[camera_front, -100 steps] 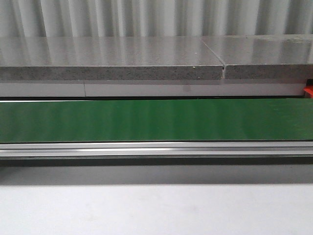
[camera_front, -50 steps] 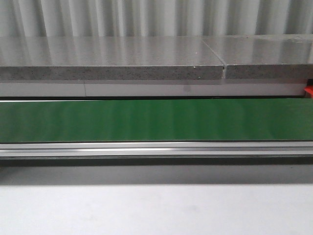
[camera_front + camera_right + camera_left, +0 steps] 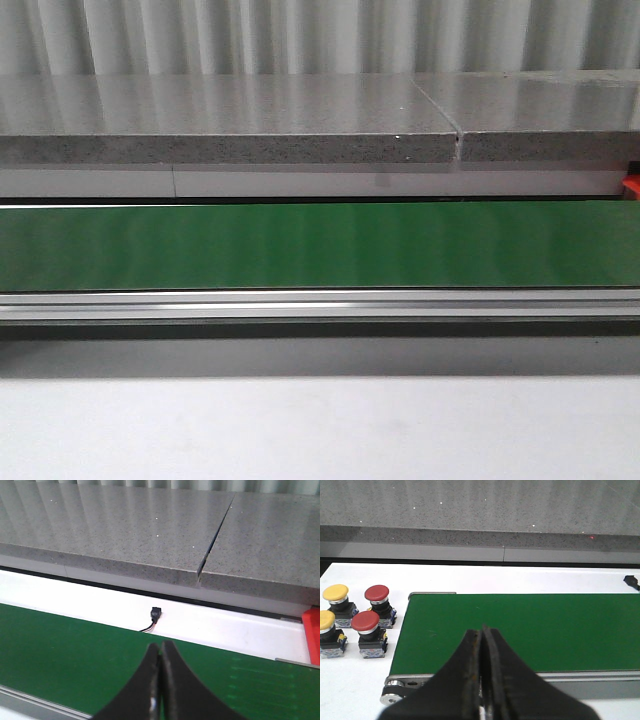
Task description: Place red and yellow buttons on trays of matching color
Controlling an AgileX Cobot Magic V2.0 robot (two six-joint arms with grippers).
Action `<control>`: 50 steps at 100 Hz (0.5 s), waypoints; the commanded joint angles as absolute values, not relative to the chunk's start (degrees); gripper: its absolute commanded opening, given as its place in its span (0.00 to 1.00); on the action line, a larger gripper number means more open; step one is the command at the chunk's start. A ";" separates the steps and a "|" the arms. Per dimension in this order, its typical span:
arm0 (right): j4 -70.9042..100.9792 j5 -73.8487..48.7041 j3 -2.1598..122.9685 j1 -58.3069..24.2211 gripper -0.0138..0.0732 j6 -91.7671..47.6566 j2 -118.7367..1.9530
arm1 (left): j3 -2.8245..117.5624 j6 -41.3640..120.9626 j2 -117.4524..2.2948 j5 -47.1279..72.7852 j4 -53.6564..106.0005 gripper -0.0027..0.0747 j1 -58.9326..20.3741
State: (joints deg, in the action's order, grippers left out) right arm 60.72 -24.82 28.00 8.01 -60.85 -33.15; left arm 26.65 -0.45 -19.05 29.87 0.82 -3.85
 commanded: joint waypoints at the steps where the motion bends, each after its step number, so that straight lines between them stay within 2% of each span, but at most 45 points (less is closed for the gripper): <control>1: 62.26 -23.46 29.40 7.93 0.08 -61.26 -33.01 | 28.24 -0.51 -19.47 25.80 1.17 0.03 -4.30; 11: 62.26 -23.46 29.40 7.93 0.08 -61.26 -33.01 | 28.24 -0.51 -19.47 25.80 1.17 0.17 -4.30; 28: 62.26 -23.46 29.40 7.93 0.08 -61.26 -33.01 | 28.24 -0.51 -19.47 25.93 0.80 0.62 -4.30; 33: 62.26 -23.52 29.40 7.93 0.08 -61.26 -33.01 | 28.24 -0.51 -19.47 25.93 0.80 0.72 -4.30; 40: 62.26 -23.52 29.40 7.93 0.08 -61.26 -33.01 | 28.24 -0.51 -19.47 25.71 0.80 0.78 -4.30; 50: 62.26 -23.52 29.40 7.93 0.08 -61.26 -33.01 | 28.24 -0.51 -19.47 25.53 0.80 0.76 -4.30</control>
